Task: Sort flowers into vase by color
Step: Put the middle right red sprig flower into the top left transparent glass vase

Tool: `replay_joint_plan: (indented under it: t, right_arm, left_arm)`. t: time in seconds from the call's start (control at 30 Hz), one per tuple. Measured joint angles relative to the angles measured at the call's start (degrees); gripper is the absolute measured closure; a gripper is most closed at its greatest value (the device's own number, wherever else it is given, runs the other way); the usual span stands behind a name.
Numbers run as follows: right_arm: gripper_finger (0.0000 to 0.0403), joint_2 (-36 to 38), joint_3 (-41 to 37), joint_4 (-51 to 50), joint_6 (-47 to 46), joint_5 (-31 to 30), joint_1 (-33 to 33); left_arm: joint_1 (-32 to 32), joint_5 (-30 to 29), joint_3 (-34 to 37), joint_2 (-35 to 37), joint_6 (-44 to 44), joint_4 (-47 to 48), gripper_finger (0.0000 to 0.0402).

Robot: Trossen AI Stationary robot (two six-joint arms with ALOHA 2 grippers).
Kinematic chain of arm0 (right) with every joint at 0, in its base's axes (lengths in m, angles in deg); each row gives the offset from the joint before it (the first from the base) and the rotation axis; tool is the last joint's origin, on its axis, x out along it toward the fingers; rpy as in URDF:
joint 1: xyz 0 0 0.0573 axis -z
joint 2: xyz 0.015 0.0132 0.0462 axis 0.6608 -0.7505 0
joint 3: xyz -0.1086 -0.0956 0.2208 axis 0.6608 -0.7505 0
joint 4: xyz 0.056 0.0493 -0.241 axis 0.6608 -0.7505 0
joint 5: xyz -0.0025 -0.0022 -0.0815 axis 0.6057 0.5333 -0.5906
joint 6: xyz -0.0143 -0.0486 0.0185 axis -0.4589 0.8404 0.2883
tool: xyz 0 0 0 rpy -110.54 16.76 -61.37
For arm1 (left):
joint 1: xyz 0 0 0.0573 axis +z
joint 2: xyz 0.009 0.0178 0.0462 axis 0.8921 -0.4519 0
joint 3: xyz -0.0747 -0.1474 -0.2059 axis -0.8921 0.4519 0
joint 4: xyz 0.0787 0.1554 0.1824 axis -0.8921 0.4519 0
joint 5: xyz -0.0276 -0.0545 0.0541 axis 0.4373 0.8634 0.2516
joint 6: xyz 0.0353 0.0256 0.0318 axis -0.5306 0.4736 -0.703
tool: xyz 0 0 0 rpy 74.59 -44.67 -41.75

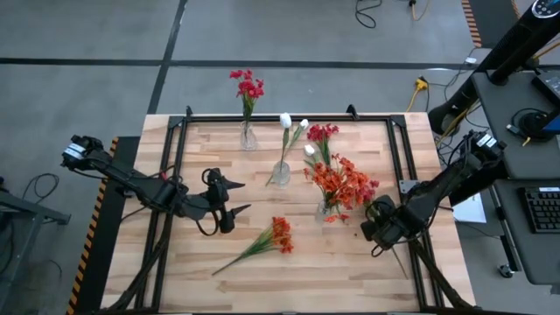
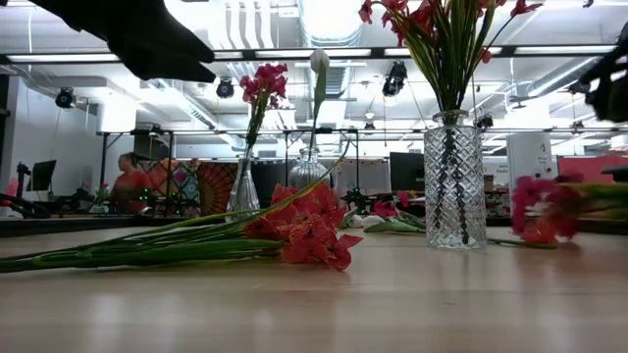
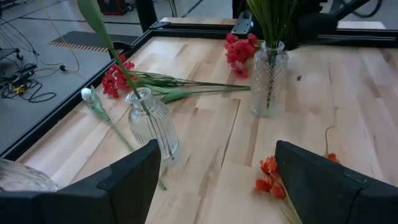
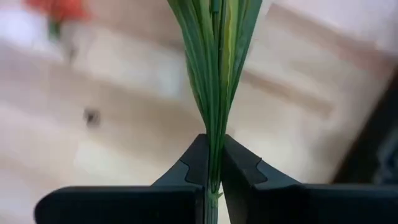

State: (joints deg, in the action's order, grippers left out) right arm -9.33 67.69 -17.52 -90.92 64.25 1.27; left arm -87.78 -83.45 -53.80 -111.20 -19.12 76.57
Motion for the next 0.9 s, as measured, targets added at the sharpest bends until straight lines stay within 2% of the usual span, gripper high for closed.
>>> replay_joint_plan:
  t: [0.23, 0.37, 0.5, 0.67, 0.8, 0.9]
  right_arm:
    - [0.0381, 0.00, 9.18, -2.63, 7.70, 13.53, -0.52]
    - [0.0381, 0.02, 14.23, -2.79, 10.45, 16.67, -1.54]
    - [0.0381, 0.02, 19.65, -2.85, 11.69, 16.83, -3.61]
    - [0.0381, -0.09, 25.40, -1.92, 13.86, 14.83, -6.92]
    - [0.0381, -0.09, 28.02, 5.33, 22.55, 6.98, -8.50]
    - [0.0381, -0.09, 28.61, 12.65, 33.11, -0.59, -8.40]
  left_arm:
    - [0.00, 0.02, -0.02, 0.00, -0.02, -2.21, 0.0104]
    - [0.00, 0.02, -0.02, 0.00, -0.02, -2.56, 0.0104]
    - [0.00, 0.06, -0.02, 0.00, -0.04, -3.30, 0.0104]
    - [-0.04, 0.24, -0.02, 0.00, -0.04, -4.69, 0.0104]
    - [-0.06, 2.01, -0.02, 0.00, -0.68, -6.54, 0.0104]
    - [-0.36, 3.95, -0.02, 0.00, -3.04, -10.18, 0.0104]
